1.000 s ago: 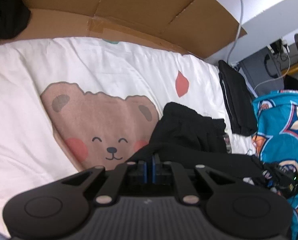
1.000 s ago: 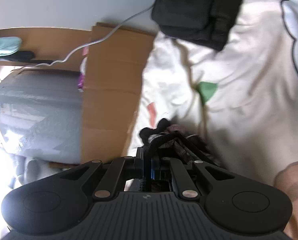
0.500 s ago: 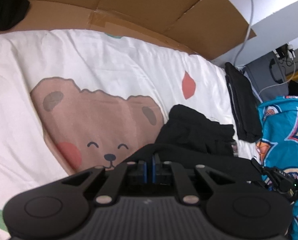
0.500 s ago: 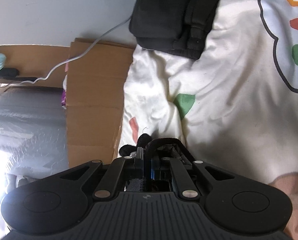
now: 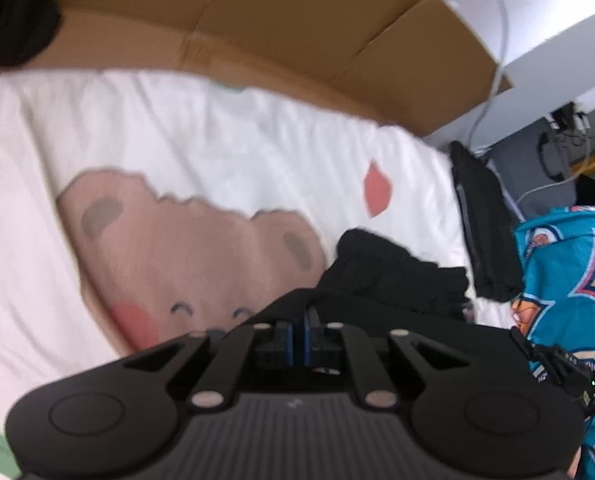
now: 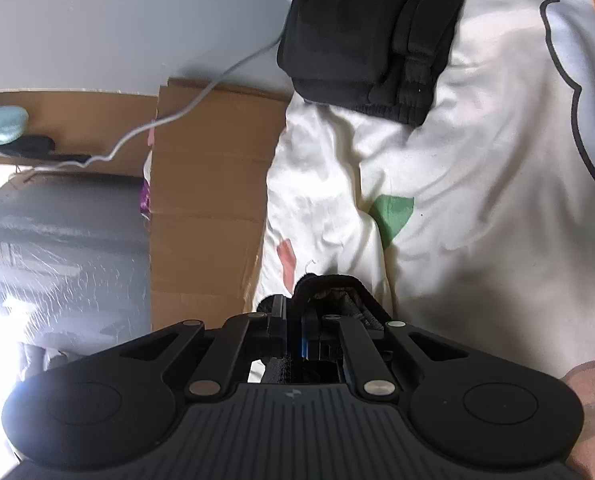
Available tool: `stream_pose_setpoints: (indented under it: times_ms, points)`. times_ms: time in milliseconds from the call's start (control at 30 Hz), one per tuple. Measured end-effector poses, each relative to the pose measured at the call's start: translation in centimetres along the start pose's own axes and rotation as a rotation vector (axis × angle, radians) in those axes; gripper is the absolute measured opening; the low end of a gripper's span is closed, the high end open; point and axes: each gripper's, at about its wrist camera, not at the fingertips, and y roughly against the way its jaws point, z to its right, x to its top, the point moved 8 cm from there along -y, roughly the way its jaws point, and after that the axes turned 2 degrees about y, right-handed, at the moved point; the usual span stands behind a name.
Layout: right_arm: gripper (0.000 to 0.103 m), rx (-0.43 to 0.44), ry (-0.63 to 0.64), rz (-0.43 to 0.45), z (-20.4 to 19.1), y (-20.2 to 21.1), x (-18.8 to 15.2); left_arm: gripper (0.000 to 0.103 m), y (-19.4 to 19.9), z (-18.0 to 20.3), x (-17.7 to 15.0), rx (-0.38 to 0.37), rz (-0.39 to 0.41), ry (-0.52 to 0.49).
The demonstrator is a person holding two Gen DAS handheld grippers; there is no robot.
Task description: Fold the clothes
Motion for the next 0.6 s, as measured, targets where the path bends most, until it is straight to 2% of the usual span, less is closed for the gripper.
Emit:
stream_pose_setpoints:
  times_ms: [100, 233, 300, 333, 467, 600]
  points:
    - [0.005, -0.008, -0.001, -0.008, 0.1, -0.2, 0.0, 0.005, -0.4, 0.1, 0.1, 0.022, -0.002, -0.011]
    - [0.01, 0.016, -0.03, -0.04, 0.1, -0.3, -0.3, 0.006, -1.3, -0.4, -0.3, 0.025, -0.015, 0.052]
    - [0.026, 0.028, -0.036, -0.053, -0.2, -0.3, -0.4, 0.01, -1.4, -0.5, -0.4, 0.007, -0.021, 0.077]
    - [0.041, 0.035, -0.039, -0.061, -0.3, -0.4, -0.5, 0.012, -1.3, -0.6, -0.4, -0.004, -0.02, 0.087]
    - [0.05, 0.066, -0.018, -0.112, -1.3, -0.7, -1.3, 0.015, -0.9, -0.7, -0.3, -0.021, -0.012, 0.114]
    - [0.051, 0.065, 0.002, -0.161, -1.7, -1.7, -2.2, 0.018, -0.7, -0.5, -0.2, -0.039, -0.009, 0.112]
